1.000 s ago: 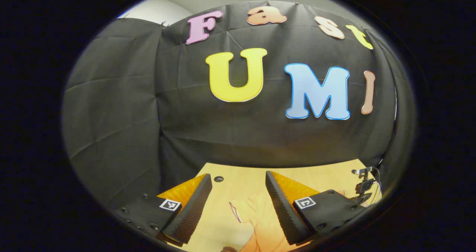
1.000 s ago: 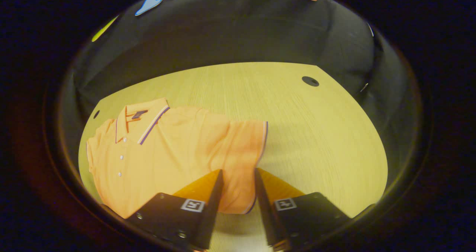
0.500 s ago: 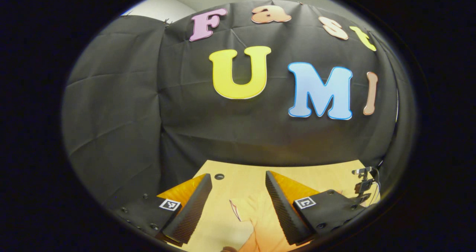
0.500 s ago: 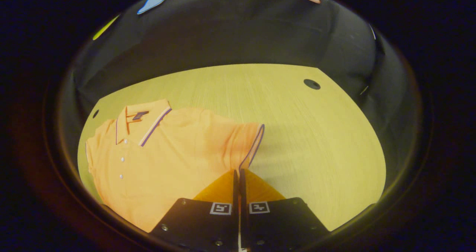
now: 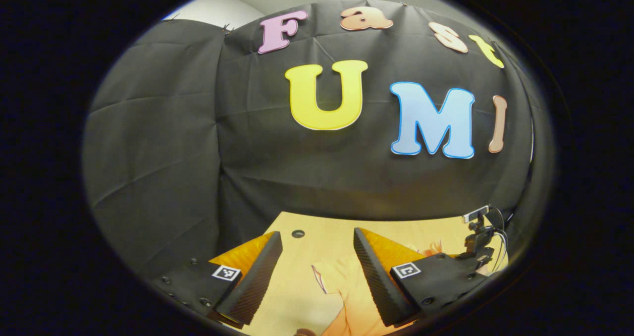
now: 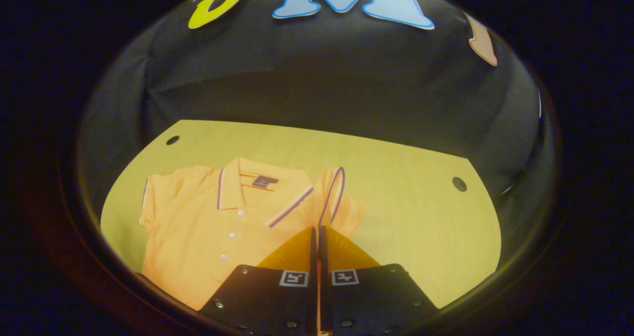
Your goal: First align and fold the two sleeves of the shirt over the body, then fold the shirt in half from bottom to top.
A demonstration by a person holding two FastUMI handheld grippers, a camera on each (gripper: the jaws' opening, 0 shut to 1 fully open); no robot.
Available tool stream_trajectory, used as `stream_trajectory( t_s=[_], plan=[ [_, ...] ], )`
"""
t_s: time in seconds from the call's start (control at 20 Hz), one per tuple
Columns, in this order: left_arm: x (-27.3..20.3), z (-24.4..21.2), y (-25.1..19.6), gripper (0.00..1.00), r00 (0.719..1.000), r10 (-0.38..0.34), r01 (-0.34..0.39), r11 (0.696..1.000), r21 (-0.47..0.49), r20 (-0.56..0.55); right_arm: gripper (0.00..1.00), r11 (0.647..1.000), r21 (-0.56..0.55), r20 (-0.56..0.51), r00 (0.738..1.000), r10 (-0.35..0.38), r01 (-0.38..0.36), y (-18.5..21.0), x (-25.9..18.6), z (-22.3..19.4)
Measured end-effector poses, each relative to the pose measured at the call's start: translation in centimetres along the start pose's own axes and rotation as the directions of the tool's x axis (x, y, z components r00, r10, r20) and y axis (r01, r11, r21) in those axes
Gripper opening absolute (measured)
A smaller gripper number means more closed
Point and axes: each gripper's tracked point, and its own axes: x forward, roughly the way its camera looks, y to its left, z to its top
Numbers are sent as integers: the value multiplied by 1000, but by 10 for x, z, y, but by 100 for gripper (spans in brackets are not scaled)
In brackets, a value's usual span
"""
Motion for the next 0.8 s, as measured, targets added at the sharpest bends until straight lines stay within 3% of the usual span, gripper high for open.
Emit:
stream_trajectory(
  t_s=[0.25,0.6,0.65,0.8],
  plan=[
    [0,-8,12,94,999,30,-30,1000,-2,-16,3,995,-50,-54,995,82,-85,49,12,-15],
    [0,-20,23,96,998,42,-42,999,-9,-36,9,994,-61,-111,990,81,-88,55,18,-30],
    [2,-21,24,96,999,40,-40,999,-9,-37,15,995,-48,-114,990,80,-86,53,16,-30],
    [8,-25,20,95,999,26,-26,1000,-7,-45,44,997,-16,-79,994,74,-76,48,7,-18]
  ],
)
